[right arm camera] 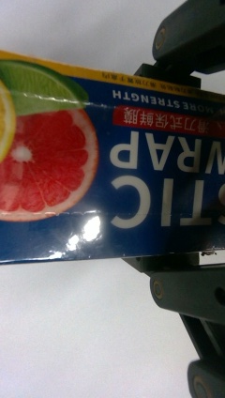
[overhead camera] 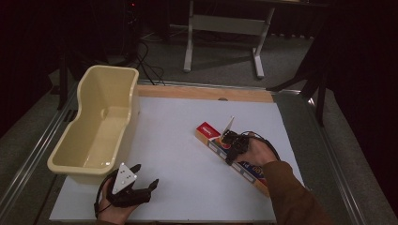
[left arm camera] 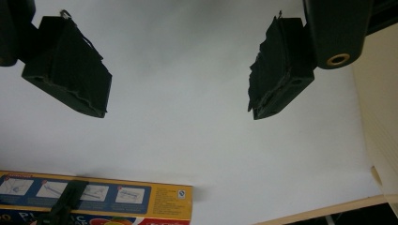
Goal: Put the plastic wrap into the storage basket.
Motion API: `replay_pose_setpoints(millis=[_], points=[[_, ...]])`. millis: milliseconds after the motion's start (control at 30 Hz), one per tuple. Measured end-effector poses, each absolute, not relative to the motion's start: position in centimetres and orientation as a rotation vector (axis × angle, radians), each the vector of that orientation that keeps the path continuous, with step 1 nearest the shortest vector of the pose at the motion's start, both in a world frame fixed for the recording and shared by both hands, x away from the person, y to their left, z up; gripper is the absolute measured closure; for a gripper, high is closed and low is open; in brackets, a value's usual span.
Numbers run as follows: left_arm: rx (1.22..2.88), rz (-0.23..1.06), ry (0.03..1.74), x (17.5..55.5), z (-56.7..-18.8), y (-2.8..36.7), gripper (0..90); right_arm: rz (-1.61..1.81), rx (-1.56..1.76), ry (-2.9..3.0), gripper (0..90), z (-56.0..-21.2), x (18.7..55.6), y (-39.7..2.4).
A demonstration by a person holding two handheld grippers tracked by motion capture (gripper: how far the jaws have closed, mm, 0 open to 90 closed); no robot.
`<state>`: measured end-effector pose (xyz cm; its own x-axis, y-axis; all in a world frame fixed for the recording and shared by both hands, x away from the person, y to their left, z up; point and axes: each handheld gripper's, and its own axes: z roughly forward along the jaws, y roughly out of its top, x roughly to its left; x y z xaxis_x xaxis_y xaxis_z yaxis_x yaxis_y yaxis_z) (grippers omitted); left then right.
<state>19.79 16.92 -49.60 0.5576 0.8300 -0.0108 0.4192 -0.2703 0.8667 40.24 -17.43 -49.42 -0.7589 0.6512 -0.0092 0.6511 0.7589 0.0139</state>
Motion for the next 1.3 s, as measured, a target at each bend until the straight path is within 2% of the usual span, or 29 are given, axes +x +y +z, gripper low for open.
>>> replay_pose_setpoints(millis=[767,1300], points=[[1.884,0.573,1.019,19.8,-49.6,17.0,21.1,0.194,1.574,2.793,40.5,-48.1,43.0,-17.1],[1.885,0.576,1.017,19.8,-49.5,17.0,21.1,0.408,1.771,2.740,40.6,-47.0,44.1,-15.8]])
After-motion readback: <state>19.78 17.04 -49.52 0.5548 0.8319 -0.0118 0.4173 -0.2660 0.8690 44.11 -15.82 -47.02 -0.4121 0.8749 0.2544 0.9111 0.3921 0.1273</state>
